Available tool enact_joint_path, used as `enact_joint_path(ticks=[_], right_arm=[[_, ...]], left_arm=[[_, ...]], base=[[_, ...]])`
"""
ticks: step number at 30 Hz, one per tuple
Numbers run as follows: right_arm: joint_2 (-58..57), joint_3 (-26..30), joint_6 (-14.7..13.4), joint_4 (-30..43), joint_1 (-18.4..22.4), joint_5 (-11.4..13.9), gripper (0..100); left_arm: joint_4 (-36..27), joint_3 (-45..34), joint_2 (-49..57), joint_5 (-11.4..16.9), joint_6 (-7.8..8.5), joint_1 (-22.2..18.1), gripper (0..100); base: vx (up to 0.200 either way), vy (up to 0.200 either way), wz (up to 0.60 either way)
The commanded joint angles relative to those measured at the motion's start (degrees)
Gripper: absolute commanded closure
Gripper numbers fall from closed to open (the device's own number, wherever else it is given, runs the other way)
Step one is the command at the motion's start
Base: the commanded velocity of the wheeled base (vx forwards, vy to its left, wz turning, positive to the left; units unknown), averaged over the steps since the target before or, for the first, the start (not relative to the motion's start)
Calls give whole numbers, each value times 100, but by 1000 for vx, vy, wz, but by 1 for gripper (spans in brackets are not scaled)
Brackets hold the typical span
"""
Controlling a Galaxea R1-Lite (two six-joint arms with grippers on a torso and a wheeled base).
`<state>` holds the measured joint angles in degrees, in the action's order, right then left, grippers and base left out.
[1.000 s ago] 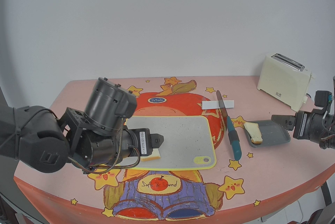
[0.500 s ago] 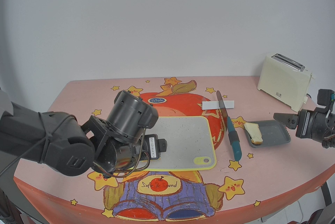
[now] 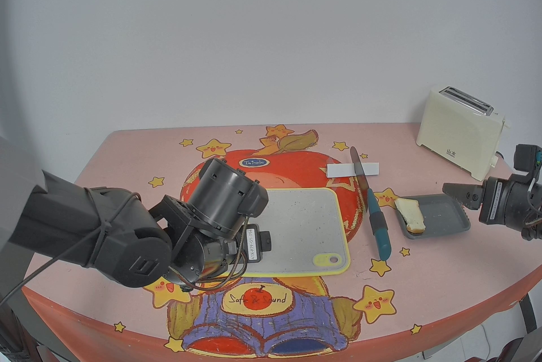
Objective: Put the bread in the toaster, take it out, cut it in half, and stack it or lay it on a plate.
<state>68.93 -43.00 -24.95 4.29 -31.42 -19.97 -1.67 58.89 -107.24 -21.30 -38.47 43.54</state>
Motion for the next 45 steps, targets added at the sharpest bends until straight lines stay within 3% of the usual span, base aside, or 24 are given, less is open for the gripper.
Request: enact_joint_path(ticks=[1,10,15,18,31,32,45], right_arm=[[-2,2,-1,2,-5,2,0],[7,2,-1,2,-5,2,0],[-2,-7,-1,2,-5,2,0],[-2,-7,-1,2,-14,2,0],[-11,-7,-1,2,-5,2,0],[-11,-7,-1,2,-14,2,0],[-11,-7,-1,2,-5,2,0]], left_arm=[[-35,17,-25,3,-2,-4,0],[-44,26,-174,-489,15,58,0],[-53,8,-183,-612,15,260,0],[-44,35,-289,-938,24,365,0],[-53,26,-324,-1043,24,453,0],[-53,17,-324,-1052,24,453,100],[-53,-36,-306,-1043,15,453,100]], base=[[0,0,0],[0,0,0],[0,0,0],[0,0,0],[0,0,0],[0,0,0],[0,0,0]])
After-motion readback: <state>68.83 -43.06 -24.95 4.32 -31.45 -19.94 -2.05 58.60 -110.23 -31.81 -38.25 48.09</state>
